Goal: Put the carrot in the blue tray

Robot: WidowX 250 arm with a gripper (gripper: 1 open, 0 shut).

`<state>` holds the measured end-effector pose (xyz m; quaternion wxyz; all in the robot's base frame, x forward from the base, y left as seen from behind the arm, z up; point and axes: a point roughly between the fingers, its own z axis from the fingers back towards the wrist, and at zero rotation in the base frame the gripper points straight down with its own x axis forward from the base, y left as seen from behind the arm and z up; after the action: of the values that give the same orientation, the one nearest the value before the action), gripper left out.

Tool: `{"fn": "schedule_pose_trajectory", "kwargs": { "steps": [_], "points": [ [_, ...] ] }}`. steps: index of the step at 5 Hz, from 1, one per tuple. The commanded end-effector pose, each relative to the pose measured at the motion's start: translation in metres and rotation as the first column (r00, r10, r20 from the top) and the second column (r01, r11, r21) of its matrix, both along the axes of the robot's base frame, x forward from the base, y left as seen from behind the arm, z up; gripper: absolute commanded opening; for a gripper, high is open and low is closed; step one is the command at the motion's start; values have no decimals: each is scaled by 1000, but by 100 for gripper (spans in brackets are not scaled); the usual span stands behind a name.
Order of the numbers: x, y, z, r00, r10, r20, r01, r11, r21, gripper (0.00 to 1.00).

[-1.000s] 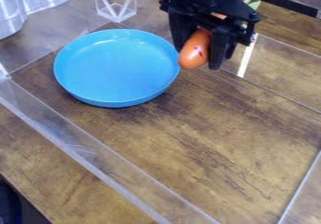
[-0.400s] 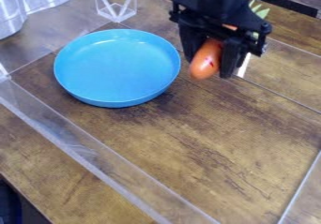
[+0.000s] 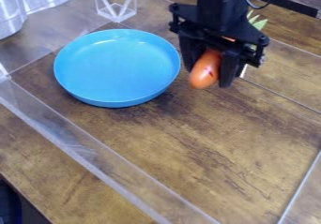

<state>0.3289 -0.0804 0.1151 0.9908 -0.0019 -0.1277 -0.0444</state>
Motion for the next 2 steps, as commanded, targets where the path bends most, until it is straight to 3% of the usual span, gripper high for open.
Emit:
{"fn": "schedule_pose_trajectory", "kwargs": {
  "steps": [1, 2],
  "points": [
    [-2, -9, 13, 999, -20, 50, 21, 1000, -22, 0],
    [1, -7, 12, 998, -18, 55, 19, 999, -30, 0]
  ]
}}
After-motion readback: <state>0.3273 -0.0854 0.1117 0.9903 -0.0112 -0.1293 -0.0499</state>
